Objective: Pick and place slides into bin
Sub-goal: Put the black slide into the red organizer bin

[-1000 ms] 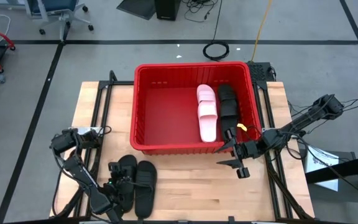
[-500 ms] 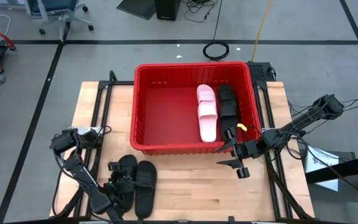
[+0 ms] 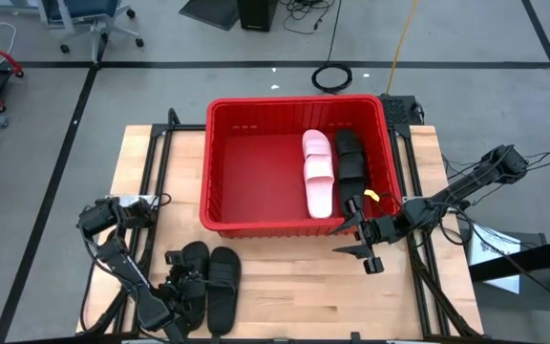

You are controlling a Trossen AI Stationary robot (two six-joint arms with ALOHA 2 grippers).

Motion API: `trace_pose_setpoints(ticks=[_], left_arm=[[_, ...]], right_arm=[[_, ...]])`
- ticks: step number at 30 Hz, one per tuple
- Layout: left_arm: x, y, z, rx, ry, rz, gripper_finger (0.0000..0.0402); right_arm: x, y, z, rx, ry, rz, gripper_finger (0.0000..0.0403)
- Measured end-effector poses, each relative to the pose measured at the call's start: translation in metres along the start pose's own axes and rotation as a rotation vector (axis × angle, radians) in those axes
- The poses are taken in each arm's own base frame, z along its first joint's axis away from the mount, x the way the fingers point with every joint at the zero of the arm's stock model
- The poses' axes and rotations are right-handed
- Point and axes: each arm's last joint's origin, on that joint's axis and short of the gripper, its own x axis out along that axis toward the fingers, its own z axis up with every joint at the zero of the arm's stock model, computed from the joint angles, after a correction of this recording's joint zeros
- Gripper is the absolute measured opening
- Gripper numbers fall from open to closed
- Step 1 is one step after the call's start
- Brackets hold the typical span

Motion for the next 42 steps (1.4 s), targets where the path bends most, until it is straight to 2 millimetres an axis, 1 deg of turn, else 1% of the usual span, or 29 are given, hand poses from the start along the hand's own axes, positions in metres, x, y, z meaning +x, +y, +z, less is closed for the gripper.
trace_pose_setpoints(ticks=[8,15,20,25,31,35,42], left_arm=[[-0.018,-0.002,0.009,0.007,-0.022,-0.051,0.0004],[-0.041,0.005,0.017,0.010,-0.026,-0.052,0.0025],[-0.057,0.009,0.023,0.018,-0.045,-0.062,0.0019],[-0.071,0.011,0.030,0.043,-0.104,-0.091,0.0004],[-0.089,0.014,0.039,0.074,-0.203,-0.113,0.0026],[-0.103,0.019,0.047,0.099,-0.282,-0.120,0.0031],[-0.125,0.031,0.064,0.165,-0.428,-0.094,0.0014]], right_arm=[[0.000,0.000,0.000,0.000,0.000,0.000,0.0160],[0.000,0.000,0.000,0.000,0.001,-0.001,0.0160],[0.000,0.000,0.000,0.000,0.001,-0.001,0.0160],[0.000,0.000,0.000,0.000,0.001,-0.005,0.0160],[0.000,0.000,0.000,0.000,0.002,-0.005,0.0160],[0.000,0.000,0.000,0.000,0.002,-0.005,0.0160],[0.000,0.000,0.000,0.000,0.002,-0.005,0.0160]])
